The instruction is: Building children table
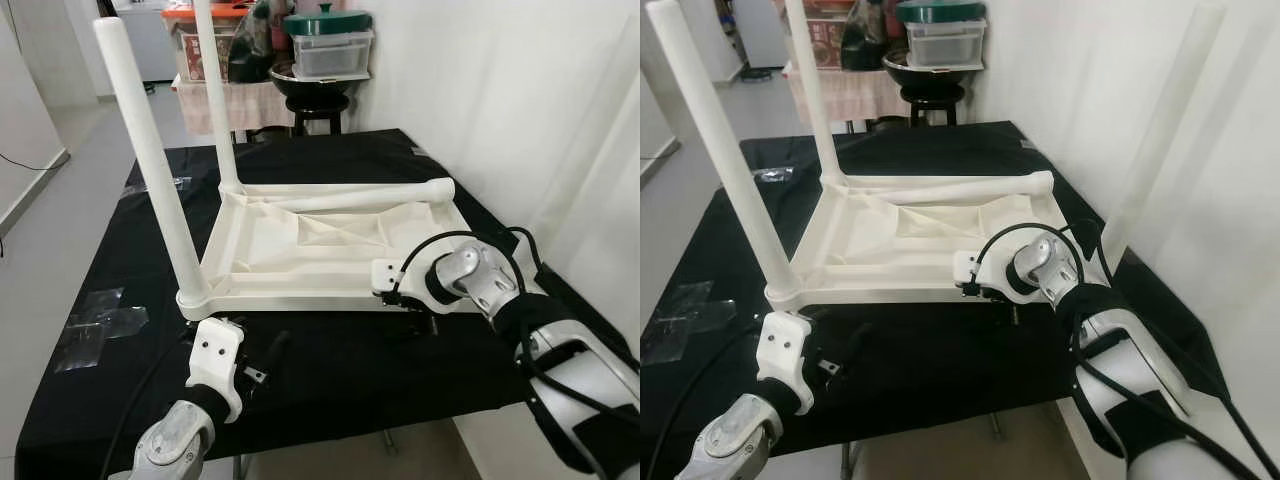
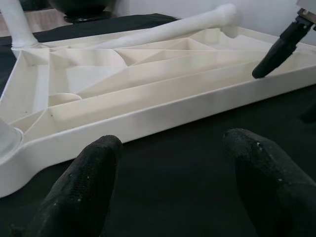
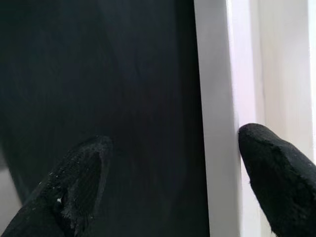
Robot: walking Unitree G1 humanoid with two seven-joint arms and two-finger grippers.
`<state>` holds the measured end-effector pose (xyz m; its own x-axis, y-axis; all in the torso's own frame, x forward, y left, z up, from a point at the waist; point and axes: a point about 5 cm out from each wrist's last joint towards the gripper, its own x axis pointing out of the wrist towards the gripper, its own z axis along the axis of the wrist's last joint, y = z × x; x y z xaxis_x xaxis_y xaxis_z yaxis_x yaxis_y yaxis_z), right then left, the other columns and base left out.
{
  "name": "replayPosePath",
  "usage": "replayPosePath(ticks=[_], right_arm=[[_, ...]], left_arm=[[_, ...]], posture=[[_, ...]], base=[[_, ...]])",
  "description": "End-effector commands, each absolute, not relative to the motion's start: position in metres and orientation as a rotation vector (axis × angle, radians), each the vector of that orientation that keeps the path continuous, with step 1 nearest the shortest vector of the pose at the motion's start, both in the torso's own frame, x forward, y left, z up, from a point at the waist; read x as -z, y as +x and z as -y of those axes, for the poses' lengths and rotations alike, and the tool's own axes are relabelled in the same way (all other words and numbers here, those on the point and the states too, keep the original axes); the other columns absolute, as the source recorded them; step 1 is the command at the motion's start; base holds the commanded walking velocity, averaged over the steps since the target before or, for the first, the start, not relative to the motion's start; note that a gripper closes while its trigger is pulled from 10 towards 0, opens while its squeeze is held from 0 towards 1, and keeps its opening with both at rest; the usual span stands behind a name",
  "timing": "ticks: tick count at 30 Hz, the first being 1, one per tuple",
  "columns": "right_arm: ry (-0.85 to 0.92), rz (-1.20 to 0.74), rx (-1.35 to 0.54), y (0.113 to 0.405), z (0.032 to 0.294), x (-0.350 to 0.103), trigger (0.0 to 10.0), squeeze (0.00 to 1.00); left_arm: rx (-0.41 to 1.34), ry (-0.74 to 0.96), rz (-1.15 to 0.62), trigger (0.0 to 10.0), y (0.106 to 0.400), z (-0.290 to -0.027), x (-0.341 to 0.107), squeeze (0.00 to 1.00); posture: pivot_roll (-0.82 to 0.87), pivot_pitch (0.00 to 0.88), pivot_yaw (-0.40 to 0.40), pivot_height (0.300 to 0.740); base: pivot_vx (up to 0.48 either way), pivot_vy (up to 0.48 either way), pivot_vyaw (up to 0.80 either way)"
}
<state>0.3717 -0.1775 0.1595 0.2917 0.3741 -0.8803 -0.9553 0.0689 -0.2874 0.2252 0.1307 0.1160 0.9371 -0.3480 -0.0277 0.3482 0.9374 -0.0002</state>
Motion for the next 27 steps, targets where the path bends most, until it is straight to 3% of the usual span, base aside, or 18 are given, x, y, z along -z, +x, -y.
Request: replayPosePath(ticks=[1, 5, 9, 10, 11, 12, 15, 16, 20, 27], right_arm=[[-1.05, -0.839, -1.118, 0.369, 0.188, -0.154, 10.0, 0.0], [-1.037, -0.91, -0.882, 0.377, 0.195, -0.15, 10.0, 0.0], [-0.999, -0.906, -0.835, 0.379, 0.187, -0.145, 10.0, 0.0], [-0.99, -0.913, -0.844, 0.378, 0.183, -0.143, 8.9, 0.0], [-0.99, -0.913, -0.844, 0.378, 0.183, -0.143, 8.9, 0.0], [-0.987, -0.917, -0.855, 0.377, 0.179, -0.14, 4.3, 0.0], [-0.997, -0.919, -0.868, 0.377, 0.176, -0.138, 4.3, 0.0], [-1.003, -0.946, -0.889, 0.375, 0.175, -0.136, 0.0, 0.0], [-0.961, -1.011, -0.968, 0.371, 0.168, -0.136, 0.0, 0.0], [-0.599, -0.975, -1.172, 0.365, 0.122, -0.147, 0.0, 0.0]], left_arm=[[0.369, 0.009, -0.032, 10.0, 0.223, -0.131, -0.117, 0.0], [0.377, 0.004, -0.032, 10.0, 0.221, -0.128, -0.119, 0.0], [0.377, 0.003, -0.032, 10.0, 0.219, -0.128, -0.12, 0.0], [0.377, 0.002, -0.032, 10.0, 0.219, -0.128, -0.12, 0.0], [0.377, 0.002, -0.032, 10.0, 0.219, -0.128, -0.12, 0.0], [0.378, 0.001, -0.031, 10.0, 0.219, -0.128, -0.121, 0.0], [0.378, 0.0, -0.031, 10.0, 0.219, -0.128, -0.121, 0.0], [0.379, -0.001, -0.031, 10.0, 0.218, -0.128, -0.121, 0.0], [0.379, 0.002, -0.029, 10.0, 0.218, -0.129, -0.122, 0.0], [0.369, 0.001, -0.026, 10.0, 0.219, -0.13, -0.123, 0.0]], posture=[[-0.05, 0.0, -0.023, 0.74], [-0.05, 0.0, -0.026, 0.74], [-0.05, 0.0, -0.024, 0.74], [-0.05, 0.0, -0.024, 0.74], [-0.05, 0.0, -0.024, 0.74], [-0.05, 0.0, -0.023, 0.74], [-0.05, 0.0, -0.022, 0.74], [-0.05, 0.0, -0.022, 0.74], [-0.05, 0.0, -0.024, 0.74], [-0.05, 0.0, -0.026, 0.74]], base=[[0.0, 0.0, 0.0], [0.0, 0.0, 0.0], [0.0, 0.0, 0.0], [0.0, 0.0, 0.0], [0.0, 0.0, 0.0], [0.0, 0.0, 0.0], [0.0, 0.0, 0.0], [0.0, 0.0, 0.0], [0.0, 0.0, 0.0], [0.0, 0.0, 0.0]])
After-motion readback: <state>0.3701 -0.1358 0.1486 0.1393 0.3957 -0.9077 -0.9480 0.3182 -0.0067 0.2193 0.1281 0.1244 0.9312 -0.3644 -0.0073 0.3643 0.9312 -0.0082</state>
